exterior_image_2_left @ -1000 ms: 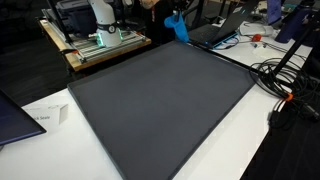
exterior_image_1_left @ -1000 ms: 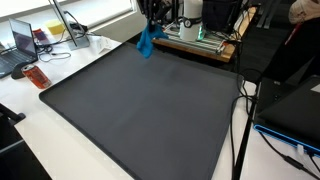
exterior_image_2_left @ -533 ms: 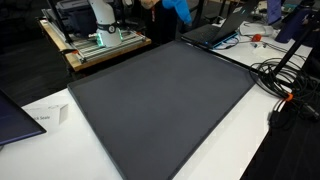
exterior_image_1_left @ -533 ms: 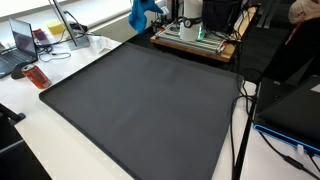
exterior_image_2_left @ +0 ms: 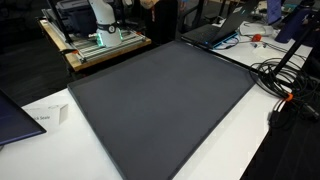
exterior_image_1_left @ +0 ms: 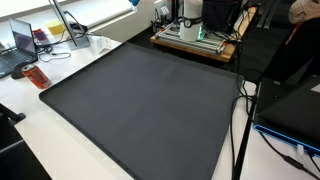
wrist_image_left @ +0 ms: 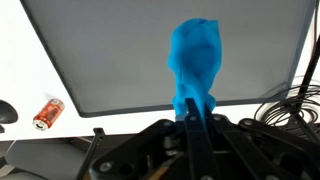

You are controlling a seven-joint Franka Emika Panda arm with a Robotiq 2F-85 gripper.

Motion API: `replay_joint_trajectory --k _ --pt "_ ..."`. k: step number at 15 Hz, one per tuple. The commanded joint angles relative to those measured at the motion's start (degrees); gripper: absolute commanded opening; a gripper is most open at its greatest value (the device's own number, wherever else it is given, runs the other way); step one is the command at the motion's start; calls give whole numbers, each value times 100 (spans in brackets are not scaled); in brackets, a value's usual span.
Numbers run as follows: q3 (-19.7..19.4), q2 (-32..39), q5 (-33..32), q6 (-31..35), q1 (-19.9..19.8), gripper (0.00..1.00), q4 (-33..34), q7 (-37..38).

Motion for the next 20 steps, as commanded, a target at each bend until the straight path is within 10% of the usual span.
replay_joint_trajectory --k 1,8,9,20 --pt "57 -172 117 -249 -157 1 166 -164" --pt "94 4 50 -320 -218 1 386 -154" --pt "91 45 60 -347 -207 29 404 -202" --pt "107 673 24 -896 -160 98 807 -448"
